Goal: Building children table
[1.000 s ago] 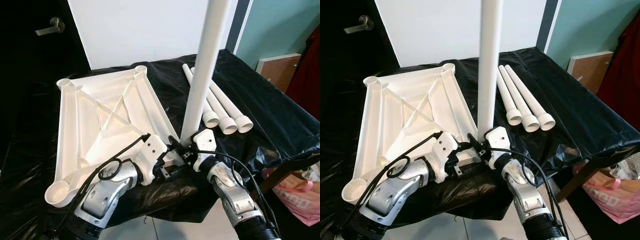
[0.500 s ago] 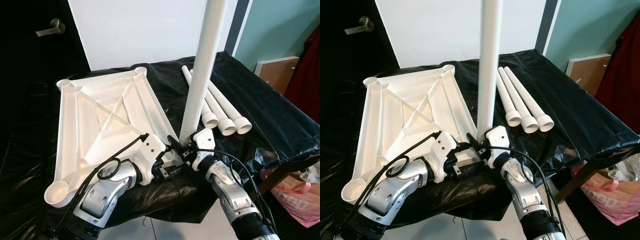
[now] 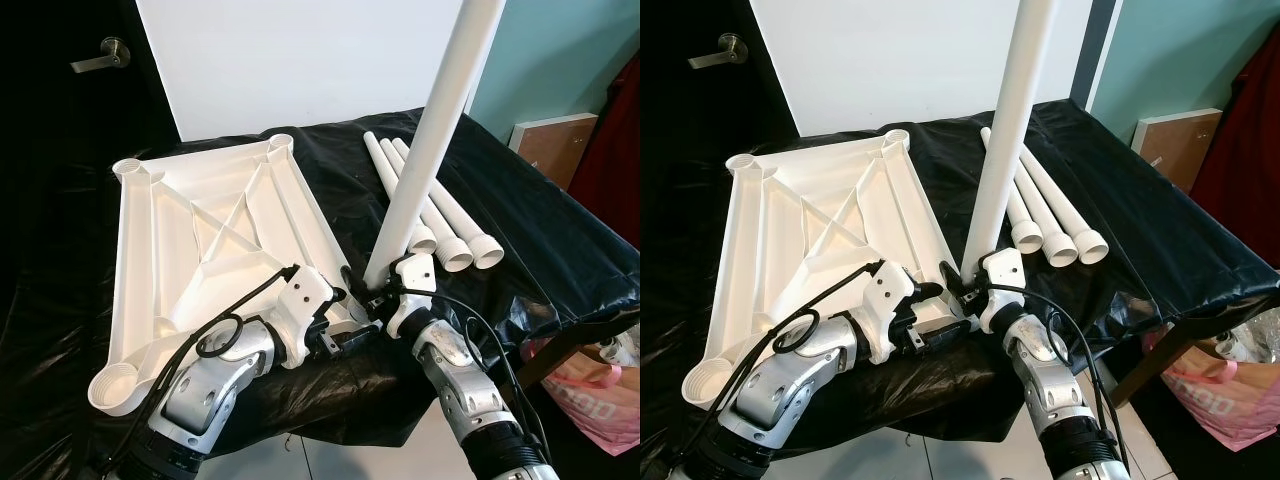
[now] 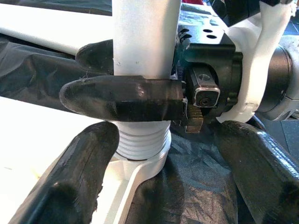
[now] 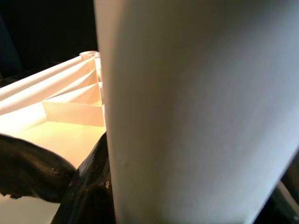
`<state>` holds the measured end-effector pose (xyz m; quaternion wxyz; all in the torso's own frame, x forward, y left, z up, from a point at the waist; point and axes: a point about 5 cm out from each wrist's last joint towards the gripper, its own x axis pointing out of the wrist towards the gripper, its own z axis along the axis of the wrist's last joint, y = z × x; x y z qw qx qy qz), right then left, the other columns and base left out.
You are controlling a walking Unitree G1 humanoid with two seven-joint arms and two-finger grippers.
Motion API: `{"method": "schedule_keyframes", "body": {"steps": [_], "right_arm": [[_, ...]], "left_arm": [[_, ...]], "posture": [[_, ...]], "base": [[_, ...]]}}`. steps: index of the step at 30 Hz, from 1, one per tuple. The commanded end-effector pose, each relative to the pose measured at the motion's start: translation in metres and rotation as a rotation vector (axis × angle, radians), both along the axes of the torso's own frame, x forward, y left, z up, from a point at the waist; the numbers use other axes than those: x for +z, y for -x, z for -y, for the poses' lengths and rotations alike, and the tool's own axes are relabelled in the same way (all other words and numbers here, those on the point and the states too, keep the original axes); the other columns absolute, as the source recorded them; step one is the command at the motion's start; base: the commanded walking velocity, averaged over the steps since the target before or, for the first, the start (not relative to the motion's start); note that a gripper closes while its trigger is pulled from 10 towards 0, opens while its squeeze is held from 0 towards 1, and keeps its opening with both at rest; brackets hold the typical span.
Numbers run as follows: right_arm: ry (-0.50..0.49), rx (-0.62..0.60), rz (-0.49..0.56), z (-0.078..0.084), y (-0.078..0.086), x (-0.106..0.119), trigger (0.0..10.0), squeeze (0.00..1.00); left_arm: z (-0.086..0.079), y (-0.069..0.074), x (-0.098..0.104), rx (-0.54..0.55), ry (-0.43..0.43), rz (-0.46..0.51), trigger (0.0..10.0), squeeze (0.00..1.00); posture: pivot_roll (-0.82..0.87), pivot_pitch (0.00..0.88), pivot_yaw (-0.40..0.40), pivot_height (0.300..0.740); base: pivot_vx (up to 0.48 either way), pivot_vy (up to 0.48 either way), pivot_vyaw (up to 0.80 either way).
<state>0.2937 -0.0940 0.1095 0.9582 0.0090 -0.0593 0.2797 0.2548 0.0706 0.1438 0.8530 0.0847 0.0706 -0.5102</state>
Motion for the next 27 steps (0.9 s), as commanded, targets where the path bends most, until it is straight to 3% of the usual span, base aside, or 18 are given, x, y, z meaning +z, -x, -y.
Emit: {"method": "schedule_keyframes", "body": {"steps": [1,8,27], "right_arm": [[0.046,0.016,-0.084,0.003,0.007,-0.022,10.0,0.0],[0.09,0.055,-0.054,0.008,0.013,-0.025,10.0,0.0],[0.273,0.142,0.016,0.005,0.022,-0.037,10.0,0.0]], "left_arm": [[0.001,0.0,0.002,-0.026,0.001,-0.002,10.0,0.0],[0.001,-0.002,0.008,-0.019,0.036,-0.002,10.0,0.0],[-0.001,-0.003,0.009,-0.005,0.034,-0.001,10.0,0.0]], "posture": [[-0.14,0.0,-0.005,0.74],[-0.14,0.0,-0.001,0.74],[-0.13,0.01,-0.001,0.74]], "base": [[0.0,0.0,0.0],[0.0,0.0,0.0],[0.0,0.0,0.0]]}}
